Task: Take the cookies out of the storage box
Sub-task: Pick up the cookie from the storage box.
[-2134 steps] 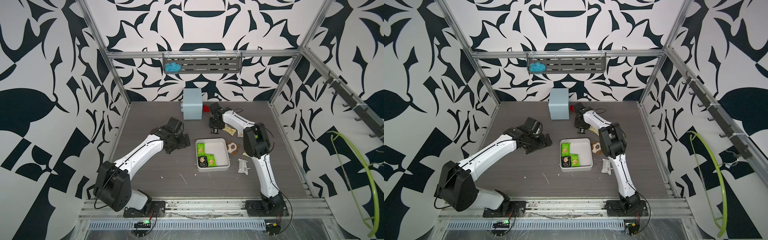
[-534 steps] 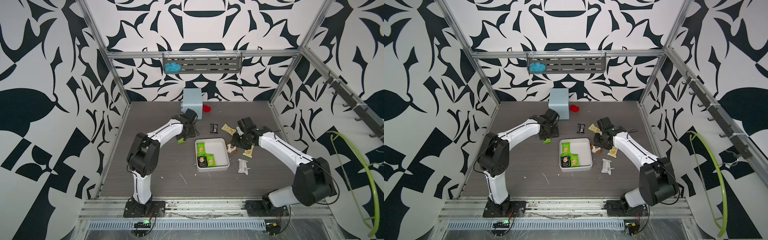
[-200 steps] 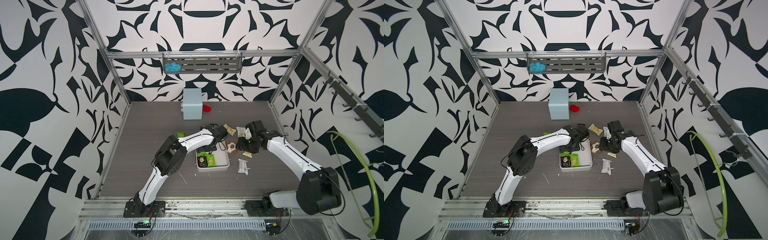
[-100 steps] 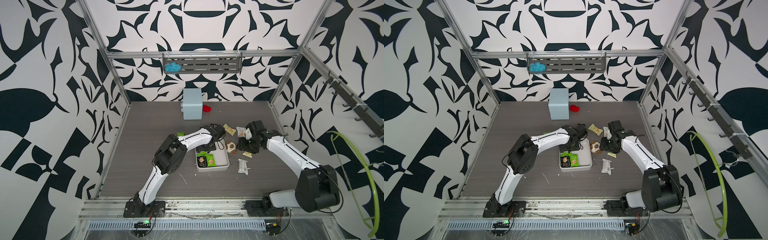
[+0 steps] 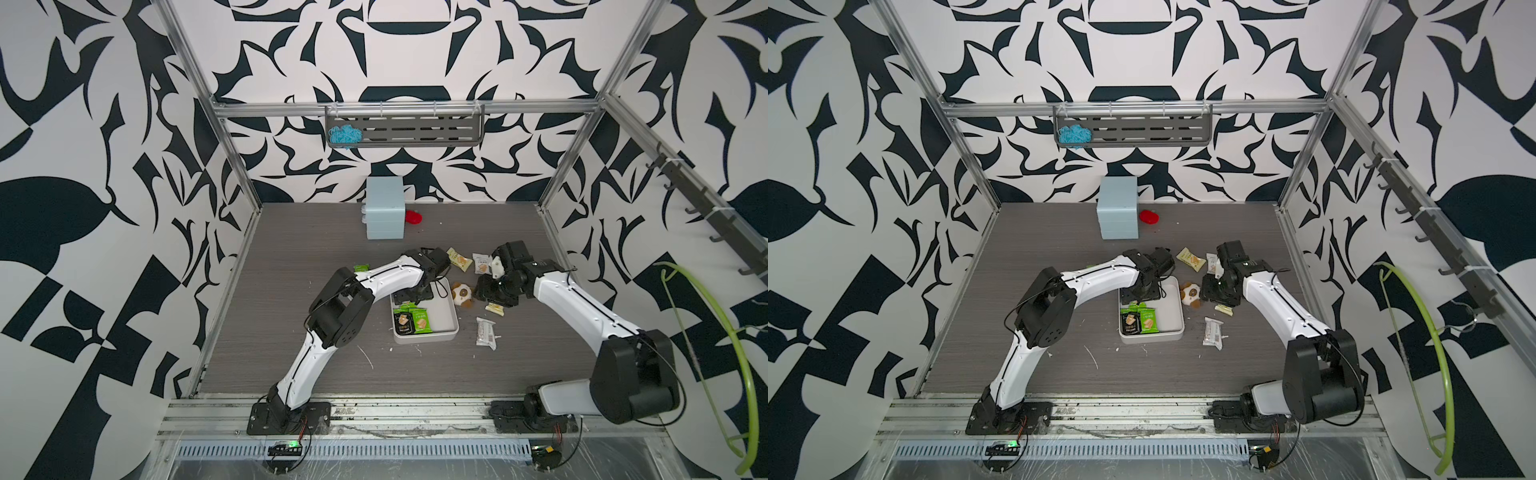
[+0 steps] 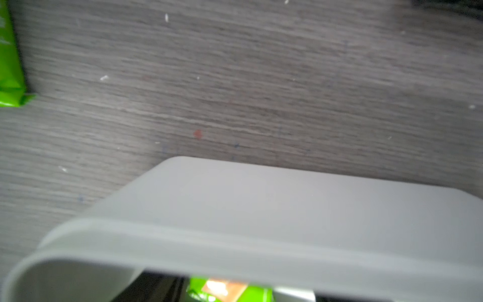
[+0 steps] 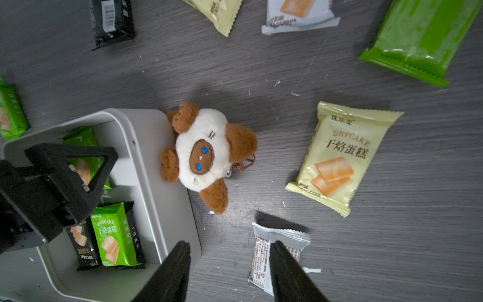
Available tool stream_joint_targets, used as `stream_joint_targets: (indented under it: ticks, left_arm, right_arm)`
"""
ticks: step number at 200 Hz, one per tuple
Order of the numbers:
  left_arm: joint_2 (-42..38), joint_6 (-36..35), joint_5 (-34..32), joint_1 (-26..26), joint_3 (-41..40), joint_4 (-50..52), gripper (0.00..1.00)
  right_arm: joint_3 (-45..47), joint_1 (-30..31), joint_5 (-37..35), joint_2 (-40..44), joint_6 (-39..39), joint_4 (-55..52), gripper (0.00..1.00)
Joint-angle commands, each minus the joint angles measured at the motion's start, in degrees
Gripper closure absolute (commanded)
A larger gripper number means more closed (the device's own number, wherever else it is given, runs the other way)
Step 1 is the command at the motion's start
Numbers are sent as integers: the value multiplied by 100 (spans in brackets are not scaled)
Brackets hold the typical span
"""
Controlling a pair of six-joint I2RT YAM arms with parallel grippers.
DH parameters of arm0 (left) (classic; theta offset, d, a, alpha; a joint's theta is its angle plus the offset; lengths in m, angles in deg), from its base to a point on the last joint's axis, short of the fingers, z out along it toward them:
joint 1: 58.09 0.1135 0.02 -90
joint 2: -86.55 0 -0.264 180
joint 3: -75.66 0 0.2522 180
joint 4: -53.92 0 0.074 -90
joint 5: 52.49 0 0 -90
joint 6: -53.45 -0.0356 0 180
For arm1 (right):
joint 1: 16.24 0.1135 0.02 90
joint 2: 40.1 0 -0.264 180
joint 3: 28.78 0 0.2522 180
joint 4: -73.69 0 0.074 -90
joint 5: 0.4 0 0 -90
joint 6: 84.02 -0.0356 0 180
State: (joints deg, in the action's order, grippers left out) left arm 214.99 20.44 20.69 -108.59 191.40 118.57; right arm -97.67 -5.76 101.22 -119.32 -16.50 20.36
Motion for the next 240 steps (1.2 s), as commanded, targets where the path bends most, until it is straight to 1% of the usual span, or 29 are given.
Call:
stream_joint_targets:
  ticks: [1,17,82,113,143,175,193,212,240]
  left_arm:
    - [146,-143,61,24,-122,-27,28]
    - [148,-162,87,40,-142,-69,31]
    - [138,-162,144,40,-161,-108,51]
    - [70,-145,156,36,-149,-115,53]
    - [-113,-149,192,29,-96,-134,53]
    - [-501,-231,248,23,-84,-264,53]
    - [-768,-268,331,28,-208,-378,53]
    - [-1056,-288,416,23,-398,-736,53]
    - [-1377,-357,425,34,-539,-819,53]
  right_arm:
    - [-68,-29,36,-11,43,7,46]
    - [-85,-33,34,-14,49,-11,46]
    - [-172,-46,41,-60,58,-68,46]
    - [-190,-46,33,-7,43,-102,46]
    - [-186,-46,7,89,-7,-134,46]
    - [-116,-46,-24,297,-188,-169,46]
    - [-53,-44,-1,417,-296,-174,46]
    - [-6,-46,19,503,-401,-208,46]
    - [84,-46,127,574,-657,-145,46]
